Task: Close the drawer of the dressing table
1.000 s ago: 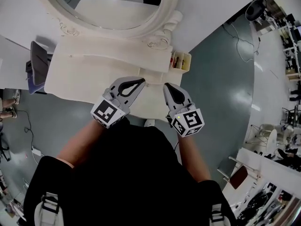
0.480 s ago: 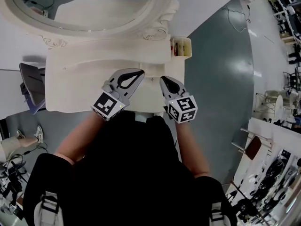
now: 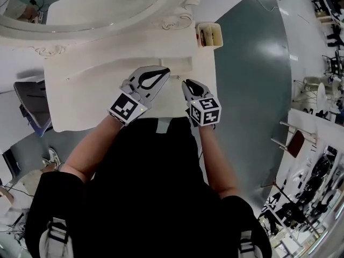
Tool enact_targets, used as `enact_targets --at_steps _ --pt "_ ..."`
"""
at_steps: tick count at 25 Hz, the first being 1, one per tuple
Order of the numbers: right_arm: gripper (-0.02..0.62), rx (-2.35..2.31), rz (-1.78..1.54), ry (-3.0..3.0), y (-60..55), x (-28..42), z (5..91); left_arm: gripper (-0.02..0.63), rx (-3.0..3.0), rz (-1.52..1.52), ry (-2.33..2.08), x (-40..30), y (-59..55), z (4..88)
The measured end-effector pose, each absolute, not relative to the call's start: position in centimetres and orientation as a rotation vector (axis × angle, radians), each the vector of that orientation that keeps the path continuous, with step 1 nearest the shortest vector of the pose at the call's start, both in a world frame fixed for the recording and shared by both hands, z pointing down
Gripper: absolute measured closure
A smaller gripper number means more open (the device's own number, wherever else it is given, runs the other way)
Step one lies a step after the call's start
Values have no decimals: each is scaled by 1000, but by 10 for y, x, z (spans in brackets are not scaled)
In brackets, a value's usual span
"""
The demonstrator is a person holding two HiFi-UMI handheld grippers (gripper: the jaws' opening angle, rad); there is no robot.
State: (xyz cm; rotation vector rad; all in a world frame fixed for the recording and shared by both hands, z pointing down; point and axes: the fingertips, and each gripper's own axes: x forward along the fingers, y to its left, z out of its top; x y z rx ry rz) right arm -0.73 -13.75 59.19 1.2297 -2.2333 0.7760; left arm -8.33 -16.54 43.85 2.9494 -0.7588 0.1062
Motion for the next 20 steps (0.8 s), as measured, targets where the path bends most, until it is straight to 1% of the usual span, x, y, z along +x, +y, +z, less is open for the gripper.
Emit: enact_targets --at_steps 5,11,20 --pt "523 1231 840 -2138 -137 -10 626 612 2986 103 -689 -80 -164 448" --pt "482 1266 838 -2036 -144 -10 659 612 2980 105 -688 -81 -166 463" --pt "471 1283 874 -1930 -153 -11 695 612 2970 113 -708 -84 -173 473"
